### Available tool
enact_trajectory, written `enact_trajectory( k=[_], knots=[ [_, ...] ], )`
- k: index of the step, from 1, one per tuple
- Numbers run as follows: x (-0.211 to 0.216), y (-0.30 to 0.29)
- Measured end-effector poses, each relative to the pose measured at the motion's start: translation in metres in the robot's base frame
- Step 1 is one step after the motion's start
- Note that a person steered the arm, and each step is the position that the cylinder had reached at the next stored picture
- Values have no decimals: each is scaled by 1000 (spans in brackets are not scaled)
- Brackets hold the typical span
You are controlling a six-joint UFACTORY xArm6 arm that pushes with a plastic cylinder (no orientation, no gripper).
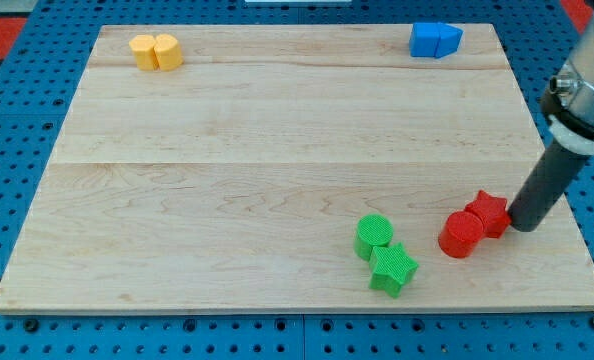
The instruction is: Move your arm towards top center
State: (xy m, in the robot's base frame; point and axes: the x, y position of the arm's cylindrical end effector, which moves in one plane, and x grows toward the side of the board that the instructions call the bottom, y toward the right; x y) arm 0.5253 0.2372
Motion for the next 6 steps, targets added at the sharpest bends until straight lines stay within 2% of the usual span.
enact_trajectory(
  k=[1, 3, 6],
  knots=[
    [-49, -18],
    [-146, -97],
    [-251, -215]
  ],
)
